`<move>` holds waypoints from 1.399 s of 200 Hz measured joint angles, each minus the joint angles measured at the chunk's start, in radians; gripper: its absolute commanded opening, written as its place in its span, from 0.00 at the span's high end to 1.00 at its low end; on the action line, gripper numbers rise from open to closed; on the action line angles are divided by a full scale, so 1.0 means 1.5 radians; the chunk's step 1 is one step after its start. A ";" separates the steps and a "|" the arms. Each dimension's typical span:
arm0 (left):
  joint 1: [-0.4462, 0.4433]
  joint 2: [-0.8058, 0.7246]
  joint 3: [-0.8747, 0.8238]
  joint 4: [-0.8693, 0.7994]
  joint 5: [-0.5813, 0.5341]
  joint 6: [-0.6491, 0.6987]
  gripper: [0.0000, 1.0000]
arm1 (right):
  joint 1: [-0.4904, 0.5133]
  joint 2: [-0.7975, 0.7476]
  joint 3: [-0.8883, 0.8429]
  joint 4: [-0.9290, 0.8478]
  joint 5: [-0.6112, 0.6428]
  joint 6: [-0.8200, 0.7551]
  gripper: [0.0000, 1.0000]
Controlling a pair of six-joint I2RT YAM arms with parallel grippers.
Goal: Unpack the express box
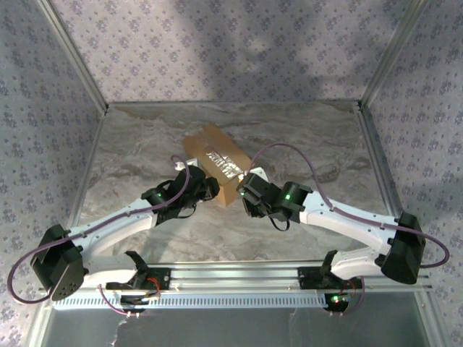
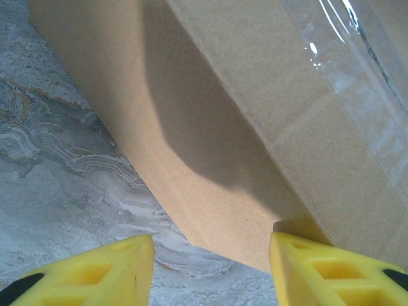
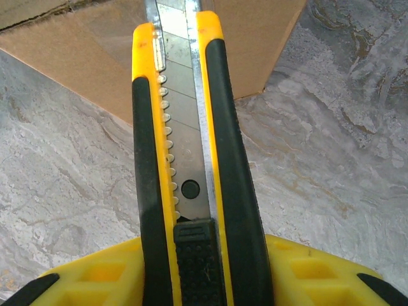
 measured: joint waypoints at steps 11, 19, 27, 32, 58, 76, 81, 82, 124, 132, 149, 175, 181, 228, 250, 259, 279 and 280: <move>0.000 0.003 0.002 -0.001 -0.001 0.000 0.48 | 0.000 0.000 -0.001 0.001 0.000 0.000 1.00; 0.000 0.004 0.003 -0.001 -0.002 0.000 0.48 | 0.000 0.000 -0.001 0.001 0.000 0.001 1.00; 0.000 0.004 0.003 -0.001 -0.002 0.000 0.48 | 0.001 0.000 -0.002 0.002 0.000 0.002 1.00; 0.000 0.004 0.003 -0.001 -0.002 0.000 0.48 | 0.001 0.000 -0.002 0.003 0.000 0.002 1.00; -0.001 0.007 0.007 -0.004 -0.004 0.000 0.48 | 0.005 0.000 -0.005 0.008 0.000 0.002 1.00; -0.001 0.011 0.013 -0.004 -0.004 0.000 0.48 | 0.009 0.000 -0.005 0.012 -0.004 0.002 1.00; -0.001 0.012 0.014 -0.004 -0.004 0.000 0.48 | 0.011 0.000 -0.005 0.013 -0.005 0.002 1.00; -0.001 0.012 0.014 -0.004 -0.004 0.000 0.48 | 0.011 0.000 -0.005 0.013 -0.005 0.002 1.00; -0.004 0.016 0.017 -0.004 -0.004 0.000 0.48 | 0.019 0.000 -0.005 0.018 -0.011 0.002 1.00; -0.005 0.016 0.017 -0.004 -0.004 0.000 0.48 | 0.019 0.000 -0.005 0.018 -0.011 0.002 1.00; -0.005 0.016 0.017 -0.004 -0.004 0.000 0.48 | 0.021 0.000 -0.005 0.019 -0.010 0.002 1.00; -0.008 0.016 0.018 -0.004 -0.003 0.000 0.48 | 0.025 0.000 -0.005 0.026 -0.014 0.002 1.00; -0.009 0.016 0.018 -0.003 -0.003 0.000 0.48 | 0.027 0.000 -0.005 0.026 -0.015 0.002 1.00; -0.012 0.016 0.018 -0.004 -0.004 0.000 0.48 | 0.031 0.000 -0.005 0.026 -0.017 0.002 1.00; -0.012 0.016 0.018 -0.004 -0.004 0.000 0.48 | 0.036 0.001 -0.005 0.026 -0.017 0.002 1.00; -0.012 0.015 0.018 -0.004 -0.004 0.000 0.48 | 0.038 0.001 -0.005 0.026 -0.017 0.002 1.00; -0.012 0.015 0.018 -0.004 -0.004 0.000 0.48 | 0.045 0.007 -0.005 0.029 -0.017 0.002 1.00; -0.012 0.015 0.018 -0.004 -0.004 0.000 0.48 | 0.045 0.007 -0.005 0.029 -0.017 0.002 1.00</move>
